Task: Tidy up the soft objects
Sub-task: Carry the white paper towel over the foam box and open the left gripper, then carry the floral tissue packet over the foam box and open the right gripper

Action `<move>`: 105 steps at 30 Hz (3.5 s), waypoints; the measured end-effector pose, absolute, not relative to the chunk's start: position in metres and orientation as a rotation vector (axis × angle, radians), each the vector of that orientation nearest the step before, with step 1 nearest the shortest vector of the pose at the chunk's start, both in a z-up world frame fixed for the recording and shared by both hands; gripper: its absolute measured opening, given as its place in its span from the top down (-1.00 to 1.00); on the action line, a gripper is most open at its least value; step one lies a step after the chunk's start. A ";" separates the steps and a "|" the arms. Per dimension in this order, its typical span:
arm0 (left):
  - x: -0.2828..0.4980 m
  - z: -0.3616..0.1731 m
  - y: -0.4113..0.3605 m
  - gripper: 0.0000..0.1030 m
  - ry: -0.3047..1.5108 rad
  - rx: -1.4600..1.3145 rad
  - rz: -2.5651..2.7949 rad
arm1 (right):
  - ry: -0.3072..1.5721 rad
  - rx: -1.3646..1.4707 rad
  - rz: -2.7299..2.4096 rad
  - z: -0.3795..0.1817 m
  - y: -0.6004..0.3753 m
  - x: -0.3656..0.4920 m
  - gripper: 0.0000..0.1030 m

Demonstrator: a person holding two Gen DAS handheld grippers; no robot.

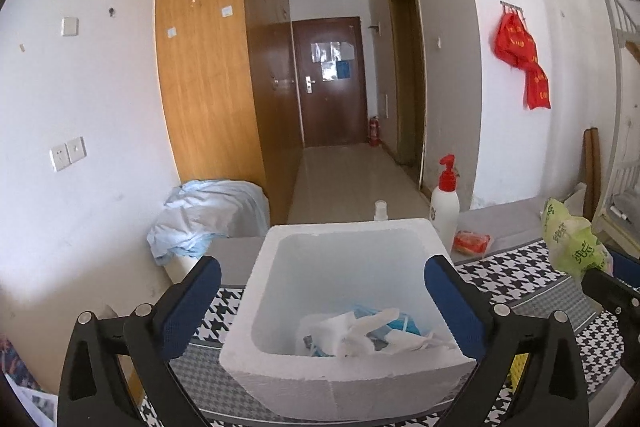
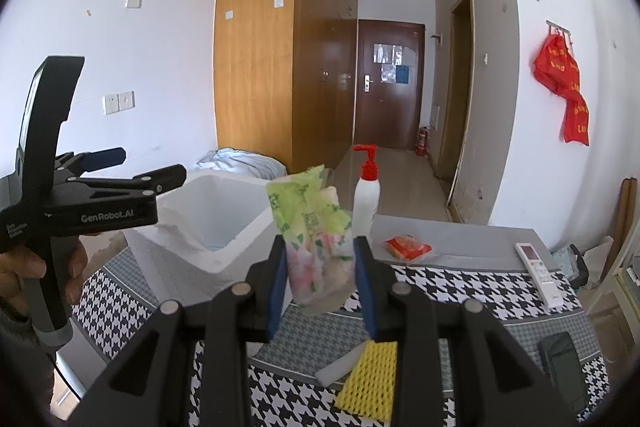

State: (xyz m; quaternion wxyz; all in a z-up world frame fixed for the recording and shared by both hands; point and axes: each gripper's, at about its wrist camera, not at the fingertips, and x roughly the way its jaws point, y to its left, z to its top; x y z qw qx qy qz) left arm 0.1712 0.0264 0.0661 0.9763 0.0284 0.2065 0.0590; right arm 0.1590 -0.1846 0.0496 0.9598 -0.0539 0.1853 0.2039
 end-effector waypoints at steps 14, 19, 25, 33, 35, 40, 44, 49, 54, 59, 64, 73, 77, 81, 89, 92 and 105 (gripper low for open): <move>0.153 0.071 0.057 -0.98 0.388 0.005 0.157 | 0.362 -0.132 0.458 0.056 -0.162 0.158 0.30; 0.150 0.070 0.061 -0.98 0.384 0.006 0.167 | 0.364 -0.143 0.481 0.057 -0.152 0.160 0.30; 0.144 0.069 0.071 -0.98 0.376 0.003 0.189 | 0.368 -0.147 0.515 0.058 -0.142 0.161 0.30; 0.140 0.068 0.084 -0.98 0.374 -0.005 0.212 | 0.377 -0.166 0.557 0.056 -0.123 0.162 0.29; 0.139 0.067 0.086 -0.98 0.372 -0.003 0.216 | 0.381 -0.168 0.568 0.056 -0.119 0.164 0.30; 0.136 0.067 0.094 -0.98 0.369 -0.012 0.229 | 0.393 -0.176 0.591 0.054 -0.107 0.168 0.29; 0.134 0.065 0.103 -0.98 0.373 -0.018 0.248 | 0.401 -0.184 0.613 0.052 -0.098 0.169 0.29; 0.133 0.063 0.111 -0.98 0.379 -0.025 0.260 | 0.423 -0.196 0.632 0.047 -0.086 0.175 0.29; 0.131 0.062 0.116 -0.98 0.374 -0.036 0.263 | 0.448 -0.205 0.637 0.043 -0.076 0.184 0.29; 0.131 0.062 0.118 -0.98 0.374 -0.037 0.263 | 0.477 -0.211 0.634 0.039 -0.067 0.194 0.29; 0.132 0.060 0.121 -0.98 0.376 -0.043 0.263 | 0.485 -0.224 0.620 0.039 -0.059 0.201 0.29; 0.135 0.058 0.130 -0.98 0.379 -0.053 0.264 | 0.472 -0.226 0.610 0.038 -0.053 0.206 -0.53; 0.135 0.058 0.132 -0.98 0.378 -0.057 0.266 | 0.463 -0.226 0.618 0.039 -0.053 0.201 -0.54; 0.133 0.059 0.131 -0.98 0.373 -0.056 0.264 | 0.459 -0.220 0.621 0.039 -0.057 0.198 -0.56; 0.128 0.063 0.120 -0.98 0.362 -0.046 0.244 | 0.436 -0.186 0.603 0.046 -0.077 0.191 -0.59; 0.126 0.066 0.112 -0.98 0.359 -0.044 0.228 | 0.428 -0.172 0.592 0.047 -0.085 0.186 -0.60; 0.115 0.075 0.077 -0.98 0.334 -0.016 0.157 | 0.398 -0.111 0.543 0.055 -0.128 0.173 -0.77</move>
